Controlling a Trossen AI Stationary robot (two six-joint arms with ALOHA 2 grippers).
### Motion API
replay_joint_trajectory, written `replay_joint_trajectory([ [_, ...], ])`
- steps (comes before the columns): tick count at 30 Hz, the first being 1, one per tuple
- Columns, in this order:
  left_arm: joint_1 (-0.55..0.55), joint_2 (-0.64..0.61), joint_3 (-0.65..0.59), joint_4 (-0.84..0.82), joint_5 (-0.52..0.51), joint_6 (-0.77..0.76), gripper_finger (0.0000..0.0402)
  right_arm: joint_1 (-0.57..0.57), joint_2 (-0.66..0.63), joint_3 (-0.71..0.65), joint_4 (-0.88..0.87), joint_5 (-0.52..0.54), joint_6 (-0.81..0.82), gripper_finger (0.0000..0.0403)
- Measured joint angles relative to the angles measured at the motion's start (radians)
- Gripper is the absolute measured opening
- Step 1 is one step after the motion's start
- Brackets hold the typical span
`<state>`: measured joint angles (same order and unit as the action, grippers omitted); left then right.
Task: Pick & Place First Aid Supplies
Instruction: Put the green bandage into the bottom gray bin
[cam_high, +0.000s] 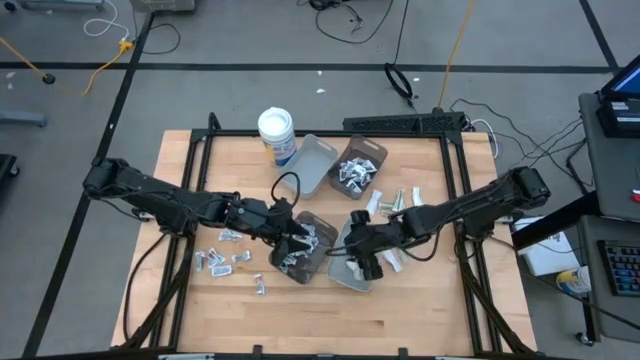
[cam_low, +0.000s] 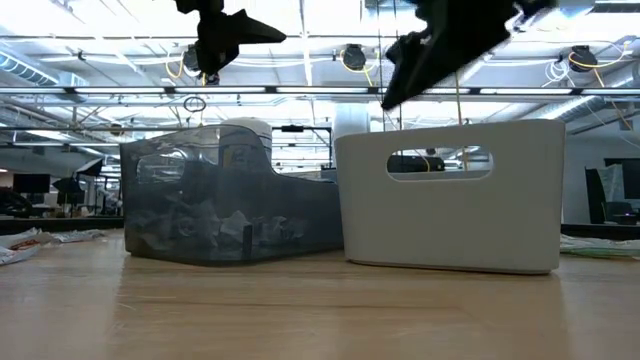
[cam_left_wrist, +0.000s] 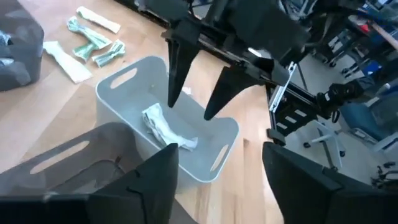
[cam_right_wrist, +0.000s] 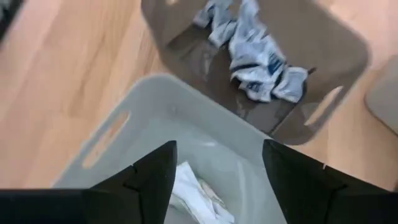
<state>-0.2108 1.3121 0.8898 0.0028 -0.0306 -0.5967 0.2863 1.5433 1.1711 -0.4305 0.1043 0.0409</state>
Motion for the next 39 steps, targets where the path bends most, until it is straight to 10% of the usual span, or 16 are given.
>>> replay_joint_trajectory([
  [16,0.0,0.0,0.0,-0.008,-0.02,-0.015,0.0267,-0.006,-0.054,0.0,0.199,0.005,0.324,0.0226],
  [27,0.0,0.0,0.0,-0.008,-0.014,-0.052,0.0267,-0.004,-0.174,0.0,-0.25,-0.082,0.864,0.0217],
  [39,-0.007,-0.149,-0.159,0.18,0.009,0.177,0.0267,-0.006,-0.344,0.0,-0.569,-0.013,1.066,0.0217],
])
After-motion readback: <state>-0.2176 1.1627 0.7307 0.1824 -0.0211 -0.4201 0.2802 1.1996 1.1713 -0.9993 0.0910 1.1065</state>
